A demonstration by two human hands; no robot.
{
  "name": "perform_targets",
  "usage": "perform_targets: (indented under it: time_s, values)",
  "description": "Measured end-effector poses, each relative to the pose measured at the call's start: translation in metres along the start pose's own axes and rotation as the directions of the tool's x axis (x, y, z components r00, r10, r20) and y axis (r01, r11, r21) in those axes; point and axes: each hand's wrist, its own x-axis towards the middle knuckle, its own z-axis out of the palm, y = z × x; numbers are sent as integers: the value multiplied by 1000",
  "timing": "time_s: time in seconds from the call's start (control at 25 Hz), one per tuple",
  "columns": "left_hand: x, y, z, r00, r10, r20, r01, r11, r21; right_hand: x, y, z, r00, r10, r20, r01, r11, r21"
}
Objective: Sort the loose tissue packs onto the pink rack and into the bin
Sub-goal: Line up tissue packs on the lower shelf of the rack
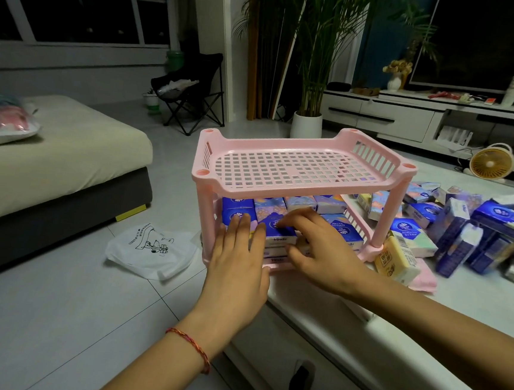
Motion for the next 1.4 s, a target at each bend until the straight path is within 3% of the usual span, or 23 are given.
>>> perform_targets:
  time_s: [0.4,0.56,1.08,1.16,1.28,1.4]
  values:
    - [2,0,-5,991,-10,131,14,999,-35,-1,0,0,1000,-25,19,25,999,-37]
    - [3,3,-16,984,-25,178,51,988,-142,-2,0,-2,999,-27,44,31,996,-86]
    - [1,-1,-13,983,-40,178,86,962,-259,6,-4,1,999,-32,23,36,985,-170]
    - [1,-1,-11,986,-42,164,84,962,-259,3,-3,1,999,-44,17,46,984,-170]
    - [1,6,-8,1000,-13,7,14,968,-251,-6,-2,-4,998,-63,1,62,985,-159]
    - [-1,34,-21,988,99,-119,-144,873,-466,-30,7,-24,997,-74,16,75,986,-149]
